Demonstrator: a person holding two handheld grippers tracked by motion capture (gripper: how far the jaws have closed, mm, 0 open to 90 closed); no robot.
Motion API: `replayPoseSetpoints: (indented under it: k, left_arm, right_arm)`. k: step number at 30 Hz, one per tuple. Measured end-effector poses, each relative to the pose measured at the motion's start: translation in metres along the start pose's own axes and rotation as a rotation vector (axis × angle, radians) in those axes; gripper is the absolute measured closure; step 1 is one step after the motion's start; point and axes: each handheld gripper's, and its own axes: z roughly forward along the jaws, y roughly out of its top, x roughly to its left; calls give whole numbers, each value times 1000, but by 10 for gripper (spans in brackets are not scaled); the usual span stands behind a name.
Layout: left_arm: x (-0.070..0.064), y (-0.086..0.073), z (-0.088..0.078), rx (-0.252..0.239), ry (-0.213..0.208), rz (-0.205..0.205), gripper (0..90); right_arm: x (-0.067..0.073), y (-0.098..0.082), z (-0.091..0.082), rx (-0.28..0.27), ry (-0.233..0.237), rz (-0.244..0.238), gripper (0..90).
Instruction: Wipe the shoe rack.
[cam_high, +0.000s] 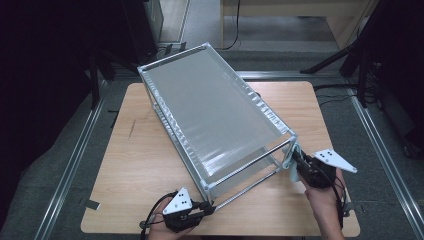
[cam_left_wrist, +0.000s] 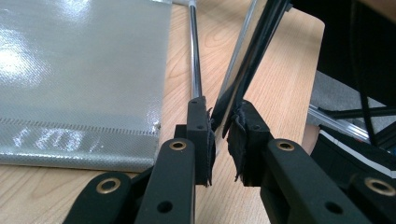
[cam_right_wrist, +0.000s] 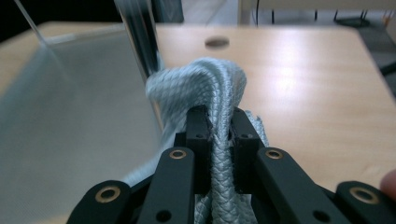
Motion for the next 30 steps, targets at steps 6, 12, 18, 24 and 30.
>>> replayPoseSetpoints:
  k: [6,12,18,24,30]
  left_arm:
    - [1,0,1,-1,-4,0,788]
    - [2,0,2,-3,-5,-2,788]
    - [2,1,3,-2,-5,0,788]
    - [2,1,3,-5,-3,-5,788]
    - [2,1,3,-2,-3,-5,787]
  right_arm:
    - [-3,-28,14,71,-20,3,824]
    - [1,-26,3,65,-17,-3,825]
    - [11,6,-23,-27,-3,-29,824]
    - [24,37,-49,-146,20,-38,824]
    - [45,23,-40,-105,59,-118,824]
